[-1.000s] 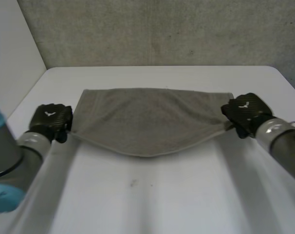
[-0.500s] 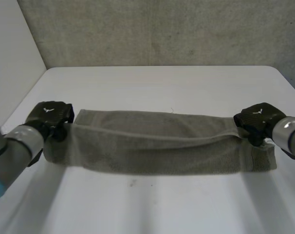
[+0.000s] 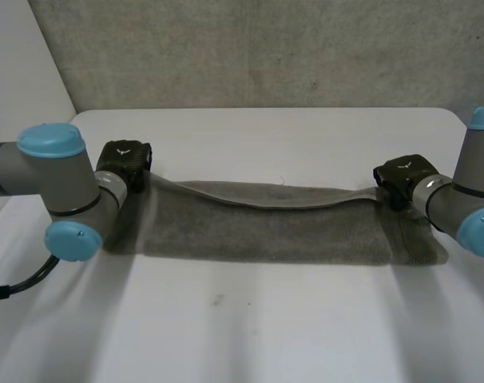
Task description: Fold the towel.
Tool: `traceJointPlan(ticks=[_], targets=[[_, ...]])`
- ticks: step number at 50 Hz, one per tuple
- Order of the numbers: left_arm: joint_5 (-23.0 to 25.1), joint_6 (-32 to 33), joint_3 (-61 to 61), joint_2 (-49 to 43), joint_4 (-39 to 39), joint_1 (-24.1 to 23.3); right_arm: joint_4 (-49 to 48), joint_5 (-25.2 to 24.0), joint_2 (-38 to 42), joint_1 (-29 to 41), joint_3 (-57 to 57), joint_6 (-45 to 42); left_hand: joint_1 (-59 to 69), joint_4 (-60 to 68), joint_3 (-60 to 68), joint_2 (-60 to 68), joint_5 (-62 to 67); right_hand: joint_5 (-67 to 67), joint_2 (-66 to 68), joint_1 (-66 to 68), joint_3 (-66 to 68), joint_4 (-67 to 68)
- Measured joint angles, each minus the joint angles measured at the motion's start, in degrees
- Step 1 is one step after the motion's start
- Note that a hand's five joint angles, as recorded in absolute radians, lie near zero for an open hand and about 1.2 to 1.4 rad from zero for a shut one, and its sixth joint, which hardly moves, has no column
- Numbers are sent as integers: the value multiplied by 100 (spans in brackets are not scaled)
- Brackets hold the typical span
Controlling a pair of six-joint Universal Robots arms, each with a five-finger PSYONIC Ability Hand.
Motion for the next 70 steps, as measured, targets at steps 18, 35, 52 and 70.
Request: traceJointPlan(ticks=[18, 35, 52, 70], targets=[[-44, 4, 489, -393, 31, -12, 51, 347, 415, 48, -612, -66, 0, 0, 0, 0, 0, -1572, -1651, -1591, -1623, -1529], [-44, -87, 289, 138, 396, -58, -50, 775, -700, 67, -853, 133, -5817, -6012, -6001, -6004, -5718, -6344, -6179, -6201, -6253, -6202], [-28, -625, -1549, 2128, 454, 1, -263, 637, -2610, 4, 1172, 536, -5858, -6035, -6027, -6032, -5732, -6344, -6179, -6213, -6253, -6202], [-25, -692, -3422, 3091, 1232, -3, -1729, -29, -2926, -394, 4076, 384, -5858, -6036, -6027, -6033, -5735, -5165, -5210, -5108, -5207, -5253]])
